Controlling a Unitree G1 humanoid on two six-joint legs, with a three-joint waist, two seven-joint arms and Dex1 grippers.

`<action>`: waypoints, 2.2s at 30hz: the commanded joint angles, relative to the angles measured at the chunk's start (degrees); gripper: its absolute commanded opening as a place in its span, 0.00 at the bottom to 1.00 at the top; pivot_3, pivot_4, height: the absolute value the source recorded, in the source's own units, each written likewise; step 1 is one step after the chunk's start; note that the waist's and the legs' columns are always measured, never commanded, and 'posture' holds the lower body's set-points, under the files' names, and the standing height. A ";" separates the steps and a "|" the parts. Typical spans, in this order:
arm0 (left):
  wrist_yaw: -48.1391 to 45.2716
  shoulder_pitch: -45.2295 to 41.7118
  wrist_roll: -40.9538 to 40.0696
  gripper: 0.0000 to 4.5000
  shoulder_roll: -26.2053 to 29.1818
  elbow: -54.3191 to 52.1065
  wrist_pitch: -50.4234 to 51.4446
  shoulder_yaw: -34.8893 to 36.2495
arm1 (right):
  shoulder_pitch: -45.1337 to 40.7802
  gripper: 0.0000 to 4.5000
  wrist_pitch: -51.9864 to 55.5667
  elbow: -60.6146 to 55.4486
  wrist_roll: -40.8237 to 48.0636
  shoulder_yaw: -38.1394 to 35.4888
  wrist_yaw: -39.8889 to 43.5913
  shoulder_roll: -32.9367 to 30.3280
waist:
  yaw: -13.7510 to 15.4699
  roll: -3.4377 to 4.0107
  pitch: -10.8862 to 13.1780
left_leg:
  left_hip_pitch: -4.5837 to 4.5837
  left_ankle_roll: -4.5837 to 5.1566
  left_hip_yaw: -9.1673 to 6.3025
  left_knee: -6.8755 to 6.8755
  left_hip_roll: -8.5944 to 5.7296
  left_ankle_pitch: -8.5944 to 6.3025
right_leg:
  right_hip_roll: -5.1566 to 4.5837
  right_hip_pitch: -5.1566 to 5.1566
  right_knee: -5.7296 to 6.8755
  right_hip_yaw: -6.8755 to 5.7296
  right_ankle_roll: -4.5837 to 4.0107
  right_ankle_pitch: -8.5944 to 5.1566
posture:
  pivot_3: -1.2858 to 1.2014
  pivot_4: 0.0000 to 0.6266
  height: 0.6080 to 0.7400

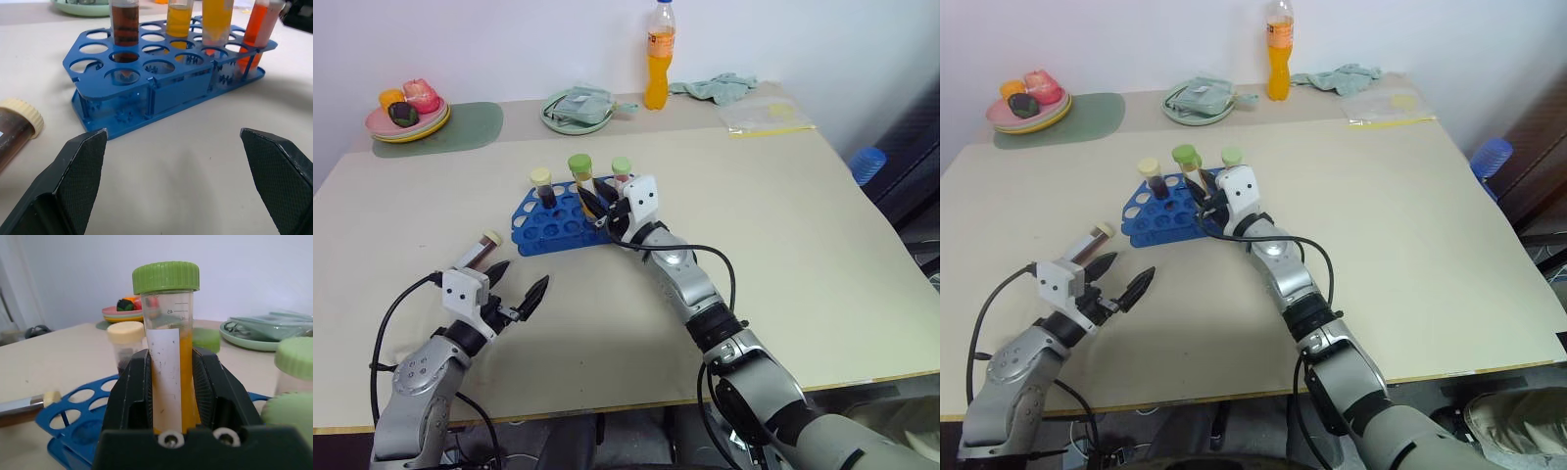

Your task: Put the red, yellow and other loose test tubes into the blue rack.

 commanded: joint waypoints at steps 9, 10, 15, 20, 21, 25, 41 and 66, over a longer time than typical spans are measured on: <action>-1.79 -0.66 0.29 1.00 0.70 2.32 -3.36 1.08 | 1.64 0.15 0.43 -1.92 -3.68 -0.91 1.72 2.87 | 0.02 0.01 0.00 | 0.03 0.00 0.00 0.00 0.00 0.00 | 0.00 0.01 0.00 0.01 0.00 0.00 | 0.52 0.24 1.00; -1.80 -0.69 0.28 1.00 0.70 2.34 -3.41 1.03 | 1.78 0.15 0.44 -1.88 -3.86 -1.03 1.76 3.06 | 0.02 0.01 0.00 | 0.02 0.00 0.00 0.00 0.00 0.00 | 0.00 0.01 0.00 0.01 0.00 0.00 | 0.52 0.24 1.00; -1.69 -0.70 0.25 1.00 0.72 2.31 -3.45 1.15 | 2.16 0.15 0.26 -1.39 -4.38 -1.78 1.93 3.96 | -0.02 0.01 0.00 | 0.02 0.00 0.01 -0.01 0.00 0.00 | 0.00 0.00 0.02 0.02 0.00 0.00 | 0.52 0.24 1.00; -0.76 -0.43 0.33 1.00 0.56 1.68 -3.18 1.51 | 2.53 0.72 -0.23 -4.13 -2.97 -3.03 3.57 4.86 | -0.01 0.01 0.00 | 0.03 -0.01 0.01 -0.01 0.00 0.00 | 0.00 0.00 0.02 0.02 0.00 0.00 | 0.52 0.24 1.00; -0.24 -0.41 0.46 1.00 0.55 1.49 -2.95 1.69 | 2.54 0.83 -0.49 -5.67 -2.64 -3.24 3.67 5.12 | 0.00 0.01 0.00 | 0.03 -0.01 0.01 -0.01 0.00 0.00 | 0.00 0.00 0.02 0.02 0.00 0.00 | 0.52 0.24 1.00; 1.20 -0.78 -0.46 1.00 0.72 0.82 -1.31 2.40 | 3.00 0.99 0.48 -11.66 -1.78 -2.99 4.60 5.54 | 0.02 0.01 0.00 | 0.02 -0.01 0.00 0.00 0.00 0.00 | 0.00 0.00 0.02 0.02 0.00 0.00 | 0.52 0.24 1.00; 7.24 -27.36 -9.15 1.00 27.46 4.15 47.72 4.47 | 10.88 0.99 23.13 -47.09 7.60 -6.73 13.92 -12.00 | 0.64 -0.32 0.03 | -0.10 -0.07 -0.23 0.13 -0.03 0.04 | 0.12 -0.17 0.15 -0.28 -0.01 -0.01 | 0.52 0.24 1.00; -30.01 -69.77 20.79 0.26 32.03 58.04 43.71 -42.17 | 23.15 1.00 28.33 -58.15 6.64 -5.24 17.55 -25.71 | 0.03 -0.36 0.23 | -0.21 -0.02 0.12 0.21 -0.02 0.04 | 0.08 -0.12 0.29 -0.17 0.02 -0.08 | 0.52 0.24 1.00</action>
